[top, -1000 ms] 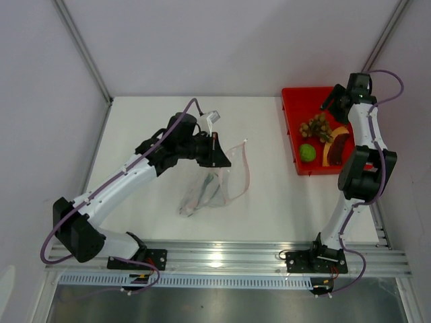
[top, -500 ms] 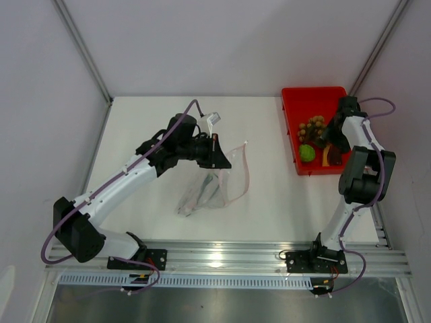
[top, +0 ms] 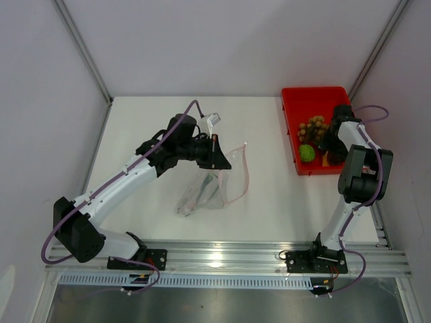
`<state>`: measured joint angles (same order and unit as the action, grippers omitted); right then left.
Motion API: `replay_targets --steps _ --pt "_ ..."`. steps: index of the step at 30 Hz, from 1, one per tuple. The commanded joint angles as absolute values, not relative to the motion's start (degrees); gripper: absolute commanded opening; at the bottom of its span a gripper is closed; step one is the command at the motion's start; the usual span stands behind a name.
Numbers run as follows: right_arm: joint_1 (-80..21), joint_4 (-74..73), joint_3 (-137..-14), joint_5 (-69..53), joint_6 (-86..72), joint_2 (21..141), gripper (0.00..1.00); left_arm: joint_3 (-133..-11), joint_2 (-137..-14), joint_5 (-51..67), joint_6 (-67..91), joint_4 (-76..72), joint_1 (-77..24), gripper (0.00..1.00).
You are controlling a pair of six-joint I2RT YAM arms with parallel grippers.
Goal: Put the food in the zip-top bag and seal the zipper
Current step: Pick up the fake bread from the bin.
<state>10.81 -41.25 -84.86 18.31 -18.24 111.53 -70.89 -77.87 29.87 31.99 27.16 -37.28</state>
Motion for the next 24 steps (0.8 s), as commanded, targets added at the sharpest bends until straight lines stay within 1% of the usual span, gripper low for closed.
replay_targets --steps 1,4,8,11,17,19,21,22,23,24 --pt "10.37 -38.94 -85.26 19.95 -17.14 113.2 0.72 -71.28 -77.26 31.2 31.99 26.19 -36.83 0.01" --pt "10.2 -37.01 -85.17 19.6 -16.18 114.78 0.73 -71.81 -77.17 30.5 31.47 27.07 -36.74 0.01" --pt "9.76 -34.55 -84.47 16.88 -15.29 114.88 0.79 -72.24 -77.52 30.85 31.55 27.07 -36.83 0.01" --pt "9.32 -33.05 -83.41 17.22 -14.94 114.34 0.82 -72.07 -78.05 31.11 31.64 26.98 -36.83 0.01" --pt "9.4 -32.78 -84.72 17.05 -14.41 117.24 0.84 -71.81 -78.4 30.94 31.46 26.9 -36.83 0.0" --pt "9.58 -34.27 -86.48 18.36 -14.94 119.52 0.8 -71.89 -78.4 31.03 31.38 27.07 -36.83 0.01" --pt "9.93 -35.59 -87.36 18.81 -15.03 120.58 0.72 -71.89 -78.57 30.85 31.2 27.16 -36.83 0.0" --pt "10.02 -35.77 -87.28 18.63 -15.29 120.85 0.62 -71.98 -78.57 30.76 31.11 27.25 -36.83 0.01" --pt "10.28 -35.42 -87.1 18.63 -15.38 120.85 0.56 -71.81 -78.66 30.76 31.11 27.25 -36.83 0.01" --pt "10.37 -35.07 -86.75 18.46 -15.29 120.68 0.45 -71.89 -78.66 30.76 31.11 27.25 -36.74 0.01"
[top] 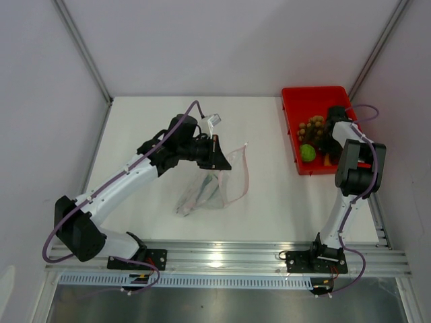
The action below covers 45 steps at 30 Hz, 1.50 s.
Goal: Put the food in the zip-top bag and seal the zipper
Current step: Pick up the fake bread from the bin.
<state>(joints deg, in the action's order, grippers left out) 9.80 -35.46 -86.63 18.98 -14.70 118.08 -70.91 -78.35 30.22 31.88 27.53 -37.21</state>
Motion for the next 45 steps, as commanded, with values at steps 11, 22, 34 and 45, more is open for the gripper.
replay_targets --steps 11,22,34,45 --pt "9.84 -34.27 -89.64 16.52 -13.53 113.74 0.0 -72.25 -78.66 30.94 31.29 27.6 -36.74 0.01" --pt "9.76 -38.49 -91.32 15.73 -15.29 103.81 0.0 -71.63 -78.49 31.38 31.91 27.07 -36.83 0.01" --pt "4.41 -42.71 -91.41 4.77 -19.07 90.98 0.0 -74.61 -81.21 31.11 29.71 29.44 -36.74 0.01" --pt "-2.98 -47.29 -82.64 -21.68 -25.83 70.68 0.0 -74.97 -80.78 29.45 28.48 31.29 -36.65 0.0"
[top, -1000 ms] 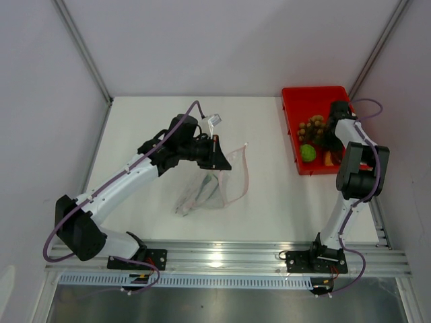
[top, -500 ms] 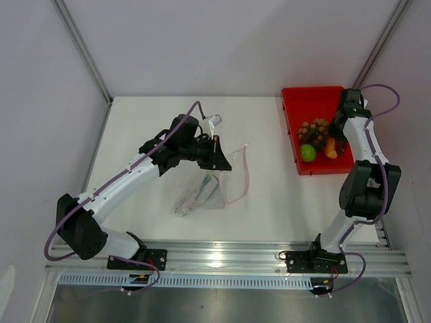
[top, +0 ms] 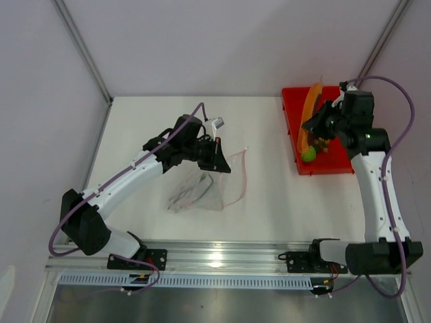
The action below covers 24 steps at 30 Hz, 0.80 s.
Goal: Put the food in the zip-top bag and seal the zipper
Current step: Pick up the fake bread from the bin, then place the fake bread in the zipper food storage bag.
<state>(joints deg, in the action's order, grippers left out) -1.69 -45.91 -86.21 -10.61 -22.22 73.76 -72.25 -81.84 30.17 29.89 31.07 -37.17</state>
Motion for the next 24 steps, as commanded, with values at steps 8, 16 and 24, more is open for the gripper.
replay_targets --steps 8,16,24 --pt "-14.4 -41.41 -76.12 -39.1 -40.4 61.1 0.0 -75.32 -79.37 24.35 27.42 30.41 -36.65 0.01" --pt "-25.48 -31.9 -70.14 -46.32 -55.19 54.85 0.0 -75.14 -77.61 21.62 25.67 29.62 -36.56 0.01" --pt "-28.3 -37.44 -68.21 -48.42 -61.07 50.46 0.0 -74.89 -75.24 17.49 23.21 30.67 -36.21 0.01"
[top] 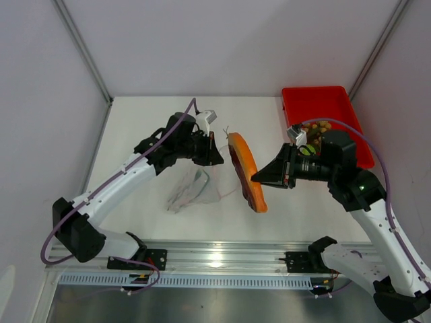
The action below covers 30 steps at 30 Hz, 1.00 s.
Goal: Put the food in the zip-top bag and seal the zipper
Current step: Place the fake bread in the zipper food storage bag.
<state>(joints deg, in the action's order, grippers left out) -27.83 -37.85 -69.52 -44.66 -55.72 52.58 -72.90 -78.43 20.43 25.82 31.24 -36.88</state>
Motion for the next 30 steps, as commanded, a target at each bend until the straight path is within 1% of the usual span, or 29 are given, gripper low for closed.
replay_targets --steps 1,9,14,17,19,24,30 --pt "-28.47 -37.88 -67.94 -48.6 -61.78 50.19 0.0 -74.8 -74.89 16.88 23.2 30.67 -36.21 0.01" --pt "-30.84 -40.25 -67.59 -49.39 -69.34 47.38 0.0 -71.54 -71.11 14.42 23.2 28.48 -36.12 0.01" --pt "-32.08 -35.78 -62.59 -51.15 -77.76 44.04 0.0 -70.4 -70.14 15.55 23.55 26.73 -36.12 0.01" --pt "-32.25 -35.07 -60.57 -51.76 -80.67 44.03 0.0 -68.21 -68.47 17.14 24.34 24.01 -36.21 0.0" --pt "-32.43 -31.3 -59.51 -52.03 -83.31 44.3 0.0 -67.06 -67.77 17.66 24.61 23.12 -36.21 0.01" --pt "-32.78 -21.38 -58.36 -51.42 -92.17 48.5 0.0 -64.25 -65.48 19.86 25.22 20.4 -36.39 0.01" --pt "-32.87 -12.58 -57.57 -51.15 -96.85 55.27 0.0 -61.79 -62.67 20.74 25.84 17.67 -37.26 0.01"
